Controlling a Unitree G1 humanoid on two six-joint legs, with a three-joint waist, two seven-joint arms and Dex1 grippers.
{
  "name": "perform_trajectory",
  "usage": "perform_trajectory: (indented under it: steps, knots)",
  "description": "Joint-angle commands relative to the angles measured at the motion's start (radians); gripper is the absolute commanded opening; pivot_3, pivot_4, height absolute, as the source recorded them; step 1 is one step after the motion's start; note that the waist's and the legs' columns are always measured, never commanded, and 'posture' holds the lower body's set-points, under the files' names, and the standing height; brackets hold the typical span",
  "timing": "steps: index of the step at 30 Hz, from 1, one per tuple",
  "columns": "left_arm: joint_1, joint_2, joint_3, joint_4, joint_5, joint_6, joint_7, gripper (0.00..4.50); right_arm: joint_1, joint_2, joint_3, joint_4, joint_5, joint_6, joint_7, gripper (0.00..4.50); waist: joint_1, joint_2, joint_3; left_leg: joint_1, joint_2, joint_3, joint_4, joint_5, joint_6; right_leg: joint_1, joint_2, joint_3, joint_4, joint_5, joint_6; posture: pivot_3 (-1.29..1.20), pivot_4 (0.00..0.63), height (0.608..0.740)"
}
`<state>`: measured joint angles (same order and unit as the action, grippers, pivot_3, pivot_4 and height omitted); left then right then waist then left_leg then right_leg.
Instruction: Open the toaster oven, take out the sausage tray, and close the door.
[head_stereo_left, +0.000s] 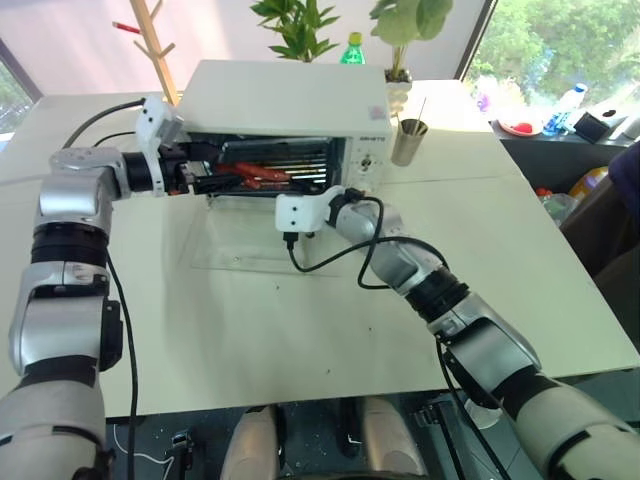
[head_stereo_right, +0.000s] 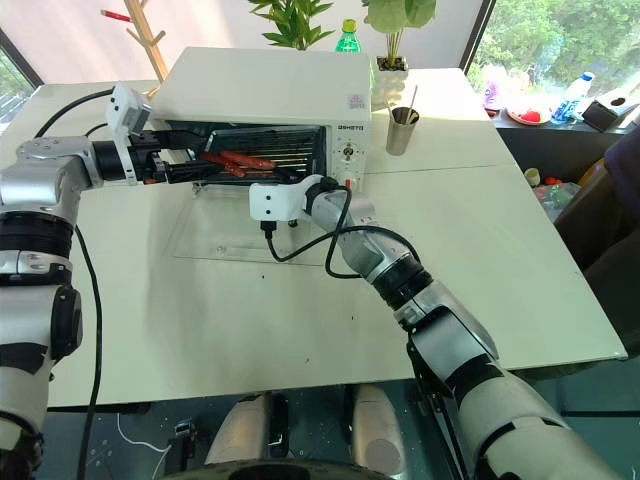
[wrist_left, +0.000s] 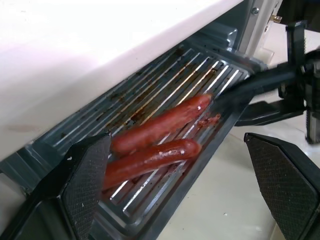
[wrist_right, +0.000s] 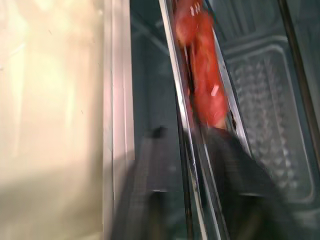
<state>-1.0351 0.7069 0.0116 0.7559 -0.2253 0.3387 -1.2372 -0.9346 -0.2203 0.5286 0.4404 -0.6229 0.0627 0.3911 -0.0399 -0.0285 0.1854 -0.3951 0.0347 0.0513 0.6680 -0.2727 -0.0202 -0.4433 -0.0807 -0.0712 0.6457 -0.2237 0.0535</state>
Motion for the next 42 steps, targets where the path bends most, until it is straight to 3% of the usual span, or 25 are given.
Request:
perform_trajectory:
  steps: [1, 17, 20, 23, 24, 33, 42]
  knots:
    - [-0.042, 0.011, 0.010, -0.001, 0.009, -0.013, 0.000, 4.50, -0.041, 0.013, -0.017, 0.012, -0.010, 0.007, -0.022, 2.53, -0.001, 0.000, 0.000, 0.000, 0.000, 0.000, 0.000, 0.000, 0.000, 0.000, 0.000, 0.000, 0.000, 0.000, 0.000, 0.00, 0.150, 0.717]
    - [-0.026, 0.020, 0.024, -0.025, 0.001, -0.007, 0.006, 4.50, -0.160, 0.065, -0.007, 0.204, -0.006, -0.041, -0.066, 2.53, -0.004, 0.000, 0.000, 0.000, 0.000, 0.000, 0.000, 0.000, 0.000, 0.000, 0.000, 0.000, 0.000, 0.000, 0.000, 0.00, 0.150, 0.717]
    - [-0.023, 0.022, 0.025, -0.026, 0.000, -0.007, 0.005, 4.50, -0.160, 0.063, -0.009, 0.205, -0.002, -0.055, -0.062, 1.70, -0.004, 0.000, 0.000, 0.000, 0.000, 0.000, 0.000, 0.000, 0.000, 0.000, 0.000, 0.000, 0.000, 0.000, 0.000, 0.00, 0.150, 0.717]
    - [-0.020, 0.021, 0.027, -0.025, 0.000, -0.008, 0.006, 4.50, -0.156, 0.064, -0.008, 0.201, -0.002, -0.055, -0.059, 0.19, -0.004, 0.000, 0.000, 0.000, 0.000, 0.000, 0.000, 0.000, 0.000, 0.000, 0.000, 0.000, 0.000, 0.000, 0.000, 0.00, 0.150, 0.717]
    - [-0.020, 0.020, 0.027, -0.024, 0.000, -0.008, 0.007, 4.50, -0.154, 0.065, -0.008, 0.203, -0.004, -0.054, -0.060, 0.05, -0.004, 0.000, 0.000, 0.000, 0.000, 0.000, 0.000, 0.000, 0.000, 0.000, 0.000, 0.000, 0.000, 0.000, 0.000, 0.00, 0.150, 0.717]
    - [-0.029, 0.015, 0.024, -0.014, 0.002, -0.010, 0.007, 4.50, -0.120, 0.045, -0.010, 0.152, -0.010, -0.047, -0.041, 0.05, -0.003, 0.000, 0.000, 0.000, 0.000, 0.000, 0.000, 0.000, 0.000, 0.000, 0.000, 0.000, 0.000, 0.000, 0.000, 0.00, 0.150, 0.717]
    - [-0.045, 0.014, 0.017, 0.014, 0.012, -0.019, -0.002, 4.50, 0.003, -0.033, -0.021, -0.083, -0.015, -0.033, 0.018, 0.05, 0.003, 0.000, 0.000, -0.001, -0.001, 0.000, 0.000, 0.000, 0.000, 0.000, -0.001, 0.000, 0.000, 0.000, 0.000, 0.00, 0.150, 0.717]
